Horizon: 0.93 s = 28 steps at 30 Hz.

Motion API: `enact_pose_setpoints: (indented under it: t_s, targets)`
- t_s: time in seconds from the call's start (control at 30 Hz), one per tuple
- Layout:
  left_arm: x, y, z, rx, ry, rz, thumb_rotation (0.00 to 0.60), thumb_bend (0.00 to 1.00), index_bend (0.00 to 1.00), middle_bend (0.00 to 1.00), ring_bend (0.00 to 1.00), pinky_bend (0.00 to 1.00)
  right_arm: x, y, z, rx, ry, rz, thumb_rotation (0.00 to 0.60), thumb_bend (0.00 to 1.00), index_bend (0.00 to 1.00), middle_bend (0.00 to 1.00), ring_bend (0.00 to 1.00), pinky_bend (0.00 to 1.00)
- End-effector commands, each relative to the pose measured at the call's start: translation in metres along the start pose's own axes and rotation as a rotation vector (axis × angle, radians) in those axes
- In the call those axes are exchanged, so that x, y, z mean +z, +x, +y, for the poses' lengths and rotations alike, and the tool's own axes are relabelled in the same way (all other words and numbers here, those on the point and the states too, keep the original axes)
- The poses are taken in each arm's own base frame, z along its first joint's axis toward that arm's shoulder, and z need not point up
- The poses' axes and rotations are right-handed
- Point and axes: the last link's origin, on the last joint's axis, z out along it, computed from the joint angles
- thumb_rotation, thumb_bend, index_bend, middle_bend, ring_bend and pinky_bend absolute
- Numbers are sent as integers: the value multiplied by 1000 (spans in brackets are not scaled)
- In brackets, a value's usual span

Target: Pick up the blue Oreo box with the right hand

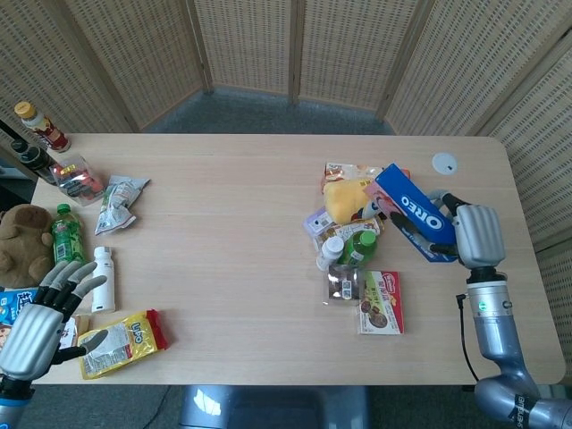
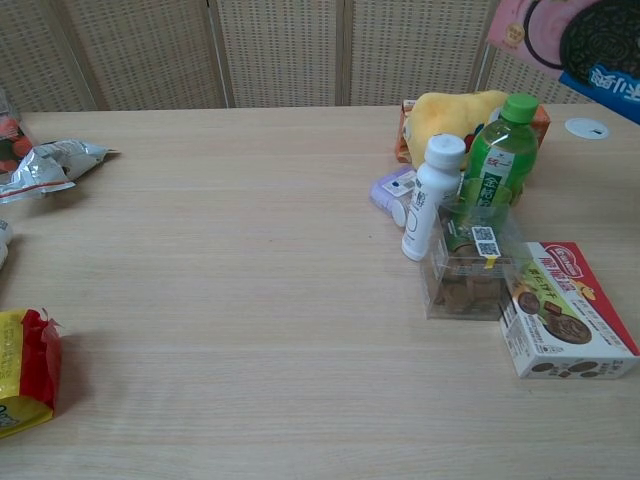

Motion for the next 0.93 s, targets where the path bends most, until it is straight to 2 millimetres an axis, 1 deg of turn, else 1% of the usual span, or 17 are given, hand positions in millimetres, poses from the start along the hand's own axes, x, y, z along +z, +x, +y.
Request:
enact_pose_setpoints:
  t_s: [0.03,0.27,0.4,0.6,0.93]
  targets:
    - [-2,0,-1,-1,3,3,600,243,195,122,0,0,7,8,-11,-13,25,14,600,248,441,829,1000,1000]
    - [-8,0,-2,-6,13,10,600,243,195,122,0,0,15,23,-34,-23,75,42,600,245,442,829,1000,1000]
    - [-11,0,-2,-9,14,11,600,243,195,122,0,0,17,32,-43,-32,95,59,600,247,441,829,1000,1000]
    - [-15,1,-3,-12,20,20,600,244,196,120,0,0,17,38,-47,-35,97,64,600,247,442,829,1000,1000]
    - [-16,1,-5,-13,24,21,600,243,195,121,0,0,19,37,-51,-40,104,62,600,245,443,830,1000,1000]
